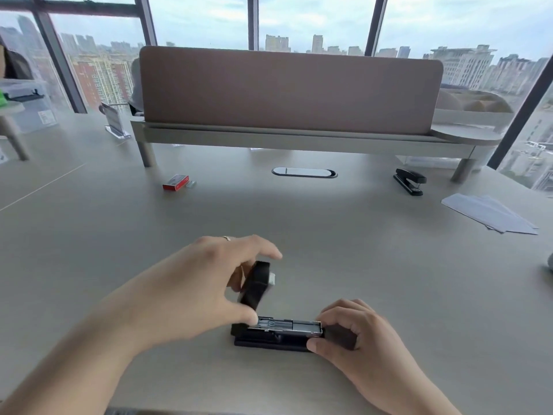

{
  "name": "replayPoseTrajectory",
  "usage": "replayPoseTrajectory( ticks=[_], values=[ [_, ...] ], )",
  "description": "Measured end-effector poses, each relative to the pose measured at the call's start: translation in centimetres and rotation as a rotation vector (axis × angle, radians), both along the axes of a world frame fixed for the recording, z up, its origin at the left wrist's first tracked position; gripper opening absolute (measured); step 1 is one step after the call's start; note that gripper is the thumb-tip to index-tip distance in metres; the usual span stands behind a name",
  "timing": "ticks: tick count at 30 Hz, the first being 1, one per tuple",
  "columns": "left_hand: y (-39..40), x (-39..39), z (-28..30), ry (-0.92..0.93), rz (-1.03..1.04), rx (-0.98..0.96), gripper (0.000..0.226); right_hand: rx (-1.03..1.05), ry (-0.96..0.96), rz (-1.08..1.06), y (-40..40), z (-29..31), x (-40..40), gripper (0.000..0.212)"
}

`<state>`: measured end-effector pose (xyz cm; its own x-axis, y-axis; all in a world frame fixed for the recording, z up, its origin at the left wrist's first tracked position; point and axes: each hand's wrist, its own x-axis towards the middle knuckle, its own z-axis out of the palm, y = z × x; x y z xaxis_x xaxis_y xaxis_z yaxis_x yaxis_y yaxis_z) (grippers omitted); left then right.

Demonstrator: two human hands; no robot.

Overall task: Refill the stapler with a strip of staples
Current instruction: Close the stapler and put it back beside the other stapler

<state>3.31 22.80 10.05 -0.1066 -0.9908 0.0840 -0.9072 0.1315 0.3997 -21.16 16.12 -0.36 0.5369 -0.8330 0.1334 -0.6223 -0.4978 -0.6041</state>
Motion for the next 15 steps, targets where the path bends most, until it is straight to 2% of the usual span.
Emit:
replayPoseTrajectory(
  ticks=[2,9,12,15],
  values=[
    [-0.3,-0.7,-1.2,0.116,-0.019,-0.011,0.067,0.006,-0.011,0.006,0.0,0.1,0.0,0.014],
    [-1.0,-3.0,-6.5,0.351,-0.072,-0.017,0.033,0.041,-0.027,0.023,0.3,0.7,-0.1,0.010],
    [-0.8,-2.6,-7.6,0.424,-0.037,-0.038,0.031,0.059,-0.044,-0.012,0.4,0.6,-0.1,0.020],
    [-0.3,-2.2,-8.4,0.478,0.005,-0.026,0.031,0.140,-0.120,-0.026,0.7,1.0,-0.1,0.041]
  ],
)
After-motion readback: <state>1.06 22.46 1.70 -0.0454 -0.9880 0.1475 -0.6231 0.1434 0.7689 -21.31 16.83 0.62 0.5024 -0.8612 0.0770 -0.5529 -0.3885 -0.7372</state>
